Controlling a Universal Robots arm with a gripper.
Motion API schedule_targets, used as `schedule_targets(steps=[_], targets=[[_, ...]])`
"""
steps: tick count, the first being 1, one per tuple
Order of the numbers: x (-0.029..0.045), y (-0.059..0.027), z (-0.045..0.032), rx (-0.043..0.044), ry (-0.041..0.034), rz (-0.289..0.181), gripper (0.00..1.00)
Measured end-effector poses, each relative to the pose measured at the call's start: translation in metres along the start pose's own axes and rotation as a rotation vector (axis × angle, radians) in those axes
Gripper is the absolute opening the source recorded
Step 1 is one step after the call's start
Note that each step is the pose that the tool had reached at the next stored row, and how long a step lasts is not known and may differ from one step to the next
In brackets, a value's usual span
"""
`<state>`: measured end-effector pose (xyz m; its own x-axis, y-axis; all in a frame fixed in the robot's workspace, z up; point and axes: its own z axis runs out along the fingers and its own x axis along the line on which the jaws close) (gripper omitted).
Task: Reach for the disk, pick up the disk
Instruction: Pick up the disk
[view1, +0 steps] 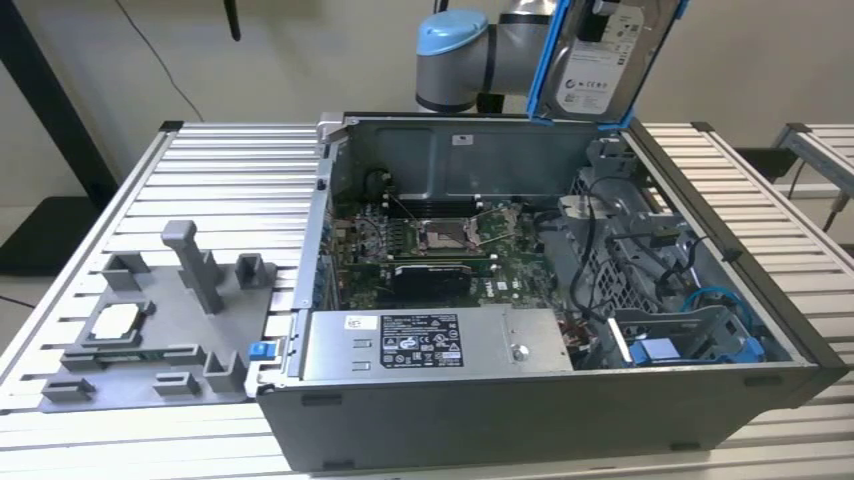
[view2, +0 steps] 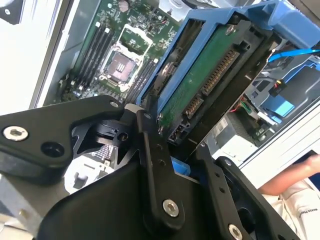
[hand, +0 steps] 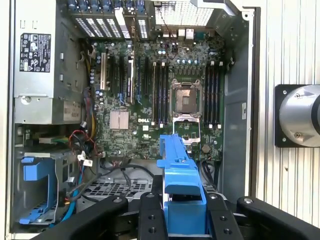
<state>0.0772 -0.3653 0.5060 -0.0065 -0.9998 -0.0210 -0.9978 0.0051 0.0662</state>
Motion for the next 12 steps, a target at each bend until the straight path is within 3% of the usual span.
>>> schedule_targets(steps=[6, 12], targets=[[0.0023, 0.0052, 0.0005, 0.0089, 0.0000, 0.000, 0.00], [0.0114, 0.0129, 0.0008, 0.0161, -0.0025, 0.000, 0.00]])
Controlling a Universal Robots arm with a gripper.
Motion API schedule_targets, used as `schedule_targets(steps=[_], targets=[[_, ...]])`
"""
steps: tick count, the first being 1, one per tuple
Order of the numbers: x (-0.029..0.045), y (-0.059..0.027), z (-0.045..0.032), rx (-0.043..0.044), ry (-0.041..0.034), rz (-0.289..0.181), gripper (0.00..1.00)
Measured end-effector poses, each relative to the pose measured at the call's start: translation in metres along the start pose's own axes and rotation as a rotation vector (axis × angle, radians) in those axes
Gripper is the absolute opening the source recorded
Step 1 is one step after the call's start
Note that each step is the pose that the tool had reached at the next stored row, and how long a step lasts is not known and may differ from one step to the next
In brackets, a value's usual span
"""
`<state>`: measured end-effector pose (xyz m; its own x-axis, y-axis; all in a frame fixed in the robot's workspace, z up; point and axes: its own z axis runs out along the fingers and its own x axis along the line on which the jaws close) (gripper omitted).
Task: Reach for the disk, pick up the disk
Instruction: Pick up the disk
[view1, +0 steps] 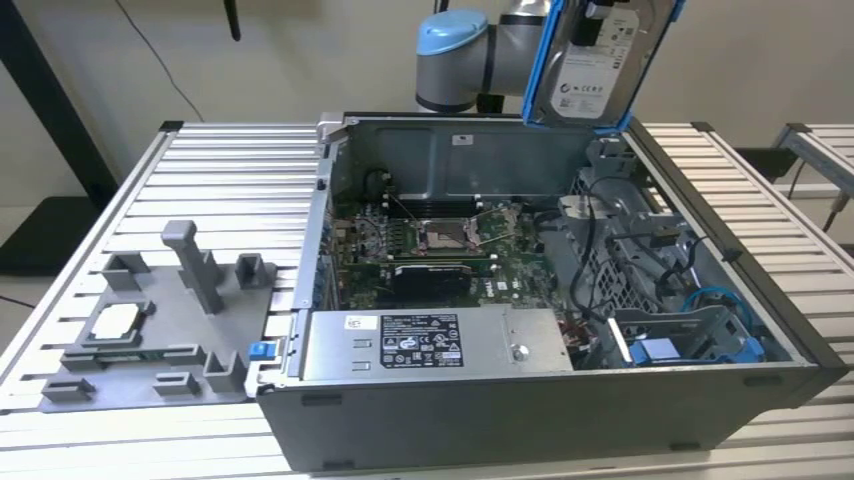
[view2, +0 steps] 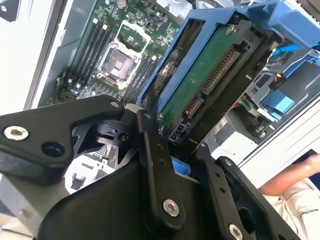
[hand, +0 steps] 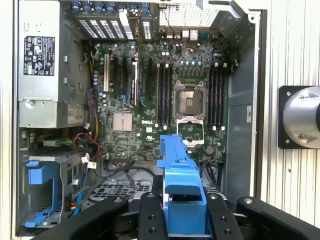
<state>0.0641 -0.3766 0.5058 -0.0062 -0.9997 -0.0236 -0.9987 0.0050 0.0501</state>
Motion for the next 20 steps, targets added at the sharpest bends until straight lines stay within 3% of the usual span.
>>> schedule_targets(steps=[8, 20], targets=[[0.0155, 0.0057, -0.0001, 0.0053, -0.0047, -0.001, 0.00], [0.0176, 0.0058, 0.0000, 0.0052, -0.0049, 0.000, 0.00]])
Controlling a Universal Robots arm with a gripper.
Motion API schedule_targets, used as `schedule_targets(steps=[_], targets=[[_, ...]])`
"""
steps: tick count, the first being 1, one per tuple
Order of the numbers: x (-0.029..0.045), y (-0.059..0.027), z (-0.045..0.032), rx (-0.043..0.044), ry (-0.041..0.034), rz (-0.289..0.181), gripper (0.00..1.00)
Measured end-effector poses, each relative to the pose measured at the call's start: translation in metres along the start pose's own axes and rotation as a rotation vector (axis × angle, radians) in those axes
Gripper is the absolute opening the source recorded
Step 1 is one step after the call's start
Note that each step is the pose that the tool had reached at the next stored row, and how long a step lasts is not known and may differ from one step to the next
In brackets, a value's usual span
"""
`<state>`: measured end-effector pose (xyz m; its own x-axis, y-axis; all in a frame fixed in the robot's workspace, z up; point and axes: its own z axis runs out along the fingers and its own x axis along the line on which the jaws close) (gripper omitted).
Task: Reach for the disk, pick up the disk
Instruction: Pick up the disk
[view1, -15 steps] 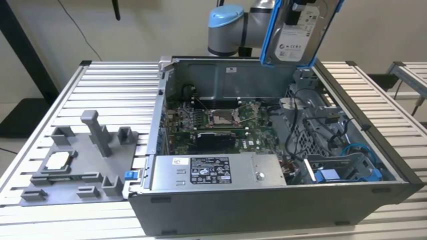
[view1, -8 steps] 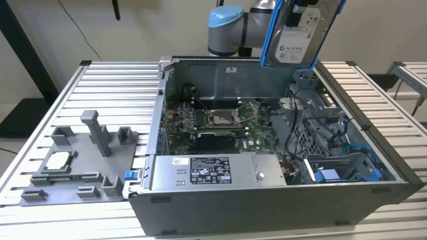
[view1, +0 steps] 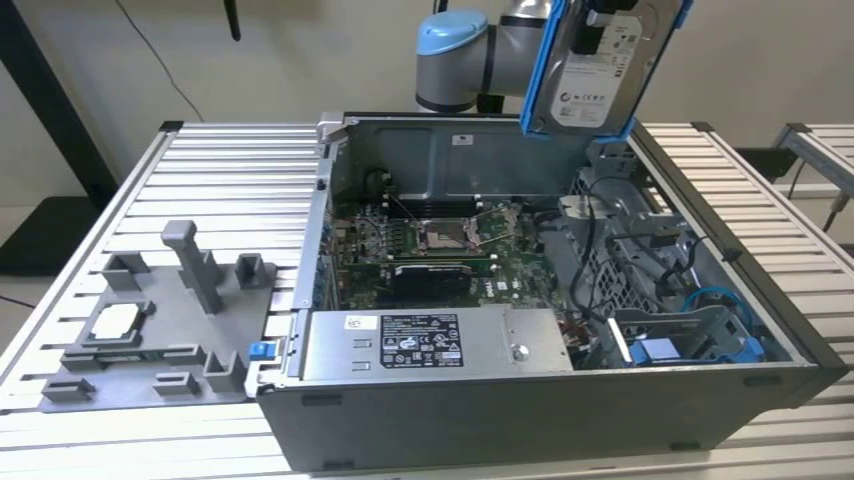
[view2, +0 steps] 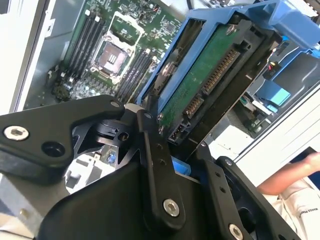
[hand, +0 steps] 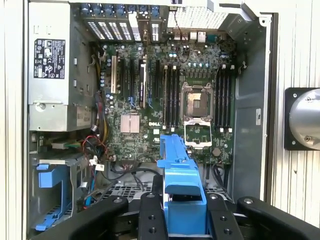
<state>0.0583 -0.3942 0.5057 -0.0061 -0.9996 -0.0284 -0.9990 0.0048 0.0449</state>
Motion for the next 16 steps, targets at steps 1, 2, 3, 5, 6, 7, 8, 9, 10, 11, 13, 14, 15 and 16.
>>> schedule_targets(steps=[1, 2, 3, 5, 6, 7, 8, 9, 10, 11, 13, 14, 15, 16], targets=[[0.0000, 0.0000, 0.0000, 0.0000, 0.0000, 0.000, 0.00], [0.0001, 0.0000, 0.0000, 0.0000, 0.0000, 0.000, 0.00], [0.0006, 0.0000, -0.0001, 0.0000, 0.0001, 0.000, 0.00], [0.0031, -0.0001, 0.0001, 0.0000, 0.0000, 0.000, 0.00], [0.0053, 0.0000, 0.0001, 0.0000, 0.0001, 0.000, 0.00], [0.0079, -0.0001, 0.0002, 0.0000, 0.0000, 0.000, 0.00], [0.0106, -0.0001, 0.0001, 0.0000, -0.0001, 0.000, 0.00], [0.0143, -0.0001, 0.0000, 0.0001, -0.0004, 0.000, 0.00], [0.0182, -0.0001, 0.0000, 0.0001, -0.0009, 0.000, 0.00], [0.0223, -0.0001, -0.0001, 0.0000, -0.0010, 0.000, 0.00], [0.0311, -0.0002, -0.0002, 0.0000, -0.0017, 0.000, 0.00], [0.0355, -0.0002, -0.0003, 0.0000, -0.0015, 0.000, 0.00], [0.0400, -0.0002, -0.0003, 0.0000, -0.0018, 0.000, 0.00], [0.0444, -0.0002, -0.0004, 0.0000, -0.0019, 0.000, 0.00]])
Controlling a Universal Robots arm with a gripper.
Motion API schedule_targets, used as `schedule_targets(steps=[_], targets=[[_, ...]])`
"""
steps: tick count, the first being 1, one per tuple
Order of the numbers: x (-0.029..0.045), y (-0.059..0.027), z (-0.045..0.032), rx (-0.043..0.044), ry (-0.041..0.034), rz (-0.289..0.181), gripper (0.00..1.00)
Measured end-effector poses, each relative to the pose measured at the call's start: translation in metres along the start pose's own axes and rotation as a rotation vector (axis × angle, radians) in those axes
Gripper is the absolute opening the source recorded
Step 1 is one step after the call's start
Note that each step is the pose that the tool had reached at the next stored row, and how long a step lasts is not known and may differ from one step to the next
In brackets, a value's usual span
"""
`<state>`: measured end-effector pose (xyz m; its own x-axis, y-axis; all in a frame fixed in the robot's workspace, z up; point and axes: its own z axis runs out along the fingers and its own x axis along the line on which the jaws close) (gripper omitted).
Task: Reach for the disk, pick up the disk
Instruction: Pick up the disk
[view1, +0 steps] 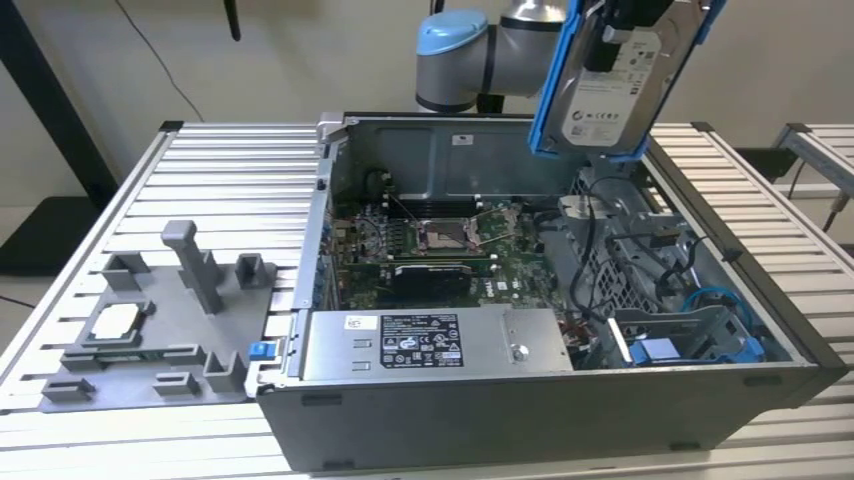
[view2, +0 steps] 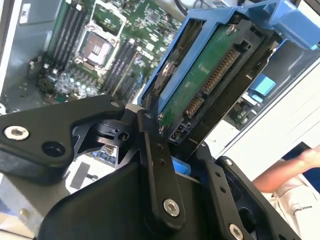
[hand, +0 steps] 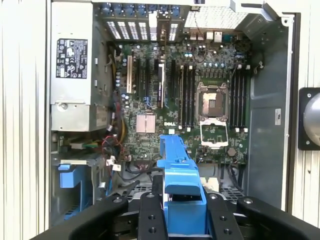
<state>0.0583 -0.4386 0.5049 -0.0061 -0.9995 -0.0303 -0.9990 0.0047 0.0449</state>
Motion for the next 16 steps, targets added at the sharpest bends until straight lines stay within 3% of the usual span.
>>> schedule_targets(steps=[8, 16], targets=[[0.0306, -0.0002, -0.0009, 0.0000, -0.0026, 0.000, 0.00], [0.0563, -0.0011, -0.0017, 0.0000, -0.0043, 0.000, 0.00]])
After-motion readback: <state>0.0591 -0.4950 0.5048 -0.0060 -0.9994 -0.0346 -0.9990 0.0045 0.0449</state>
